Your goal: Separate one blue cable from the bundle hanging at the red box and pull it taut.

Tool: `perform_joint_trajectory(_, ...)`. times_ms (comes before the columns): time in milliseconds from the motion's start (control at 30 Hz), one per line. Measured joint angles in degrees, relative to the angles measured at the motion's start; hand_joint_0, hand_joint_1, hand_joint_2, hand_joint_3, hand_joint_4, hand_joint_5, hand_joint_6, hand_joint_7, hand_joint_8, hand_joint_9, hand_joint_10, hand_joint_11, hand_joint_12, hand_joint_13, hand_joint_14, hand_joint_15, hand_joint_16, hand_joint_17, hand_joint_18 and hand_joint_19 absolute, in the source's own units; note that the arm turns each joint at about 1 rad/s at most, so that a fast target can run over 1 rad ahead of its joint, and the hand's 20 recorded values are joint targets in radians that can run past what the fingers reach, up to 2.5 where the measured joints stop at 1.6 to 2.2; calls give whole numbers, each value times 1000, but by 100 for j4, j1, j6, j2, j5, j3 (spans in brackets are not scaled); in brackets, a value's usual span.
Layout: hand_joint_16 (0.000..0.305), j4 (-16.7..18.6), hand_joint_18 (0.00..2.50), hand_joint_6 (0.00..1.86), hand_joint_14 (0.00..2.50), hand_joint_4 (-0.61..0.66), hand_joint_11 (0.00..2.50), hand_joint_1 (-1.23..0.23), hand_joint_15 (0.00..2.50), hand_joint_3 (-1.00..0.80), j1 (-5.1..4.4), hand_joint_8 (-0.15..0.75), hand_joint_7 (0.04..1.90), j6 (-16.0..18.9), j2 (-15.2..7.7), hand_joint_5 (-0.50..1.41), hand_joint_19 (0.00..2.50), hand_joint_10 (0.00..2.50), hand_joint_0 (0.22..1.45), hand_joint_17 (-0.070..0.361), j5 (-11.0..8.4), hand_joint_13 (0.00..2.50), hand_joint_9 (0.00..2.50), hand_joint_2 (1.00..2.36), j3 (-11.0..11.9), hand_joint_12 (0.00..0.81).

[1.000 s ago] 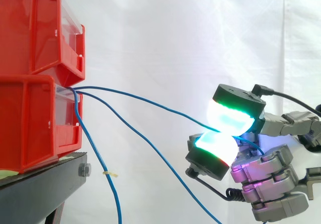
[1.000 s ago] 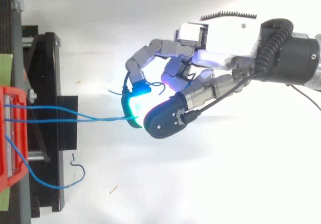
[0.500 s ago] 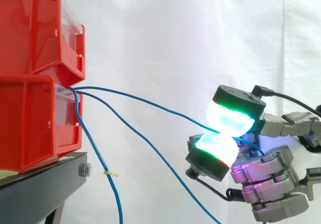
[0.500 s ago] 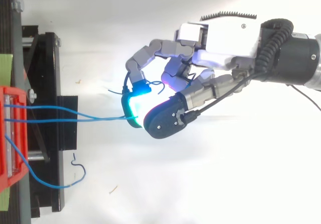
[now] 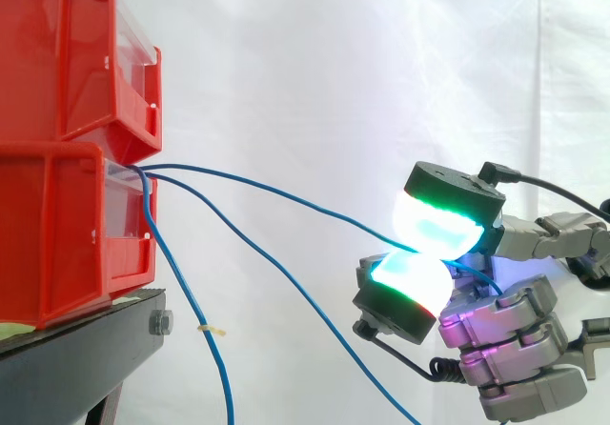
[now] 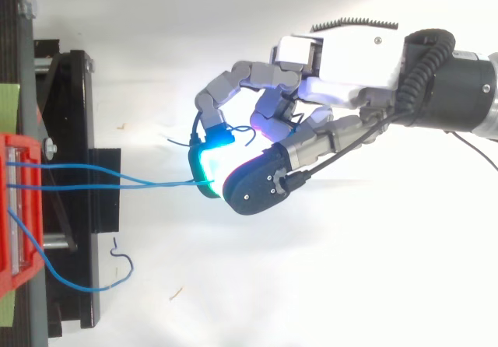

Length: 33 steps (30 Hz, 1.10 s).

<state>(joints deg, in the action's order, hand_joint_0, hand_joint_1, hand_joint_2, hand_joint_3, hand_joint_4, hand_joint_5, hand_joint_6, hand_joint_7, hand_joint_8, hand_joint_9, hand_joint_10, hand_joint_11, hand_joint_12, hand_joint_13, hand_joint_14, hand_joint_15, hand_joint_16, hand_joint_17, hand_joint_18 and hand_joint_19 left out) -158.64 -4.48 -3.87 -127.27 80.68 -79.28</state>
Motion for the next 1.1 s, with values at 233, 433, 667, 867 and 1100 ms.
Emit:
perform_joint_trajectory(233,33,0,1474,932,1909,-184,1410,-795,1490,-42,0,275,1453,0,1,-192,1653,1673,782,74,0,1170,1139,1020,0,322)
perform_joint_trajectory(433,33,0,1483,931,1977,-187,1426,-800,1491,-35,0,269,1453,0,0,-189,1671,1679,783,75,0,1169,1146,1020,0,327)
perform_joint_trajectory(667,33,0,1486,931,2002,-191,1412,-801,1489,-38,1,268,1450,0,0,-189,1675,1687,784,74,0,1167,1141,1019,0,328)
perform_joint_trajectory(867,34,0,1486,931,2017,-189,1412,-802,1477,-39,1,266,1454,0,0,-189,1673,1690,784,75,0,1159,1137,1019,0,324)
perform_joint_trajectory(1100,34,0,1485,929,2017,-189,1408,-805,1474,-33,0,269,1459,0,0,-186,1662,1667,782,76,0,1156,1139,1019,0,329)
